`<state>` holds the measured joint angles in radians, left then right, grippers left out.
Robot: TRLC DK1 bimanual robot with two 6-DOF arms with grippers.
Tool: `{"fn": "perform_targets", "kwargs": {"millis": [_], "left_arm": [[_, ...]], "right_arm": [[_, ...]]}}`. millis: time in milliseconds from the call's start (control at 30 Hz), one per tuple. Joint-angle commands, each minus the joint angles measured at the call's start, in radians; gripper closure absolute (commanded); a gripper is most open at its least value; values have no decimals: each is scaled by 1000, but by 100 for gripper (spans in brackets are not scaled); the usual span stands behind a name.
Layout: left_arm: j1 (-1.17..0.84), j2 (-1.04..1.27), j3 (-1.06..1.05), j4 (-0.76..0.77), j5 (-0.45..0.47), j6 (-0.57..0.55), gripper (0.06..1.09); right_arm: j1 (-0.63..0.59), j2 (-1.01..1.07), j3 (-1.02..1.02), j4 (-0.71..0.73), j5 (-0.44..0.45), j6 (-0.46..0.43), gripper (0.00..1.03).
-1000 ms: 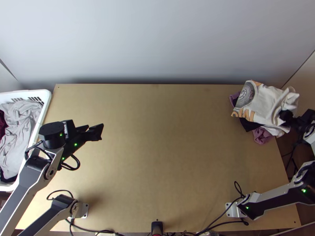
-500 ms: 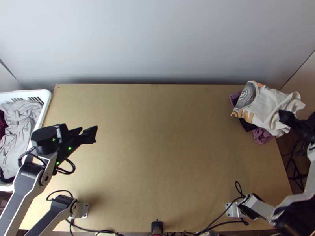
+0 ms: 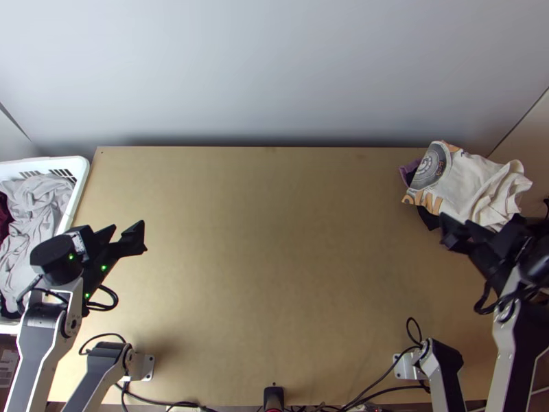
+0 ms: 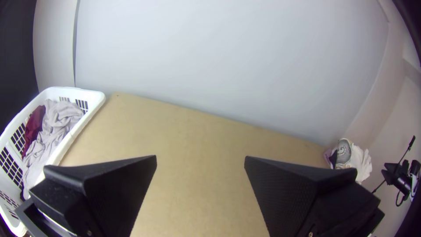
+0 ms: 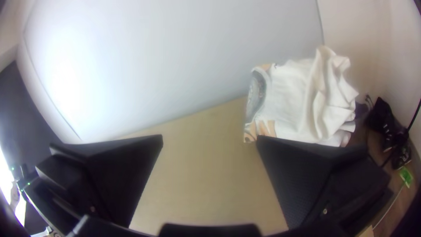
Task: Fold the t-shirt
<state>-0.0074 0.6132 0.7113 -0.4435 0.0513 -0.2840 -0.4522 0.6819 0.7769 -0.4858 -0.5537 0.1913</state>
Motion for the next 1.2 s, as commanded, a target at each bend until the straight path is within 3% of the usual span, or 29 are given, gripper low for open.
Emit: {"fn": "perform_targets", "kwargs": {"millis": [0, 333, 600, 800, 1100, 1167], "left_arm": [[44, -95, -130, 112, -2, 28, 11], [80, -188, -420, 486, -7, 63, 11], [80, -204, -572, 706, -11, 94, 11], [80, -317, -630, 730, -11, 101, 11], [132, -501, -633, 652, -18, 75, 11], [139, -560, -635, 637, -18, 69, 11]], "right_arm": [[311, -202, -143, 115, 255, 68, 3], [511, -271, -409, 414, 446, 66, 4], [676, -384, -558, 595, 566, 5, 4], [679, -533, -673, 662, 571, -35, 4], [675, -686, -679, 605, 601, -47, 4], [673, -688, -679, 590, 609, -112, 4]]}}
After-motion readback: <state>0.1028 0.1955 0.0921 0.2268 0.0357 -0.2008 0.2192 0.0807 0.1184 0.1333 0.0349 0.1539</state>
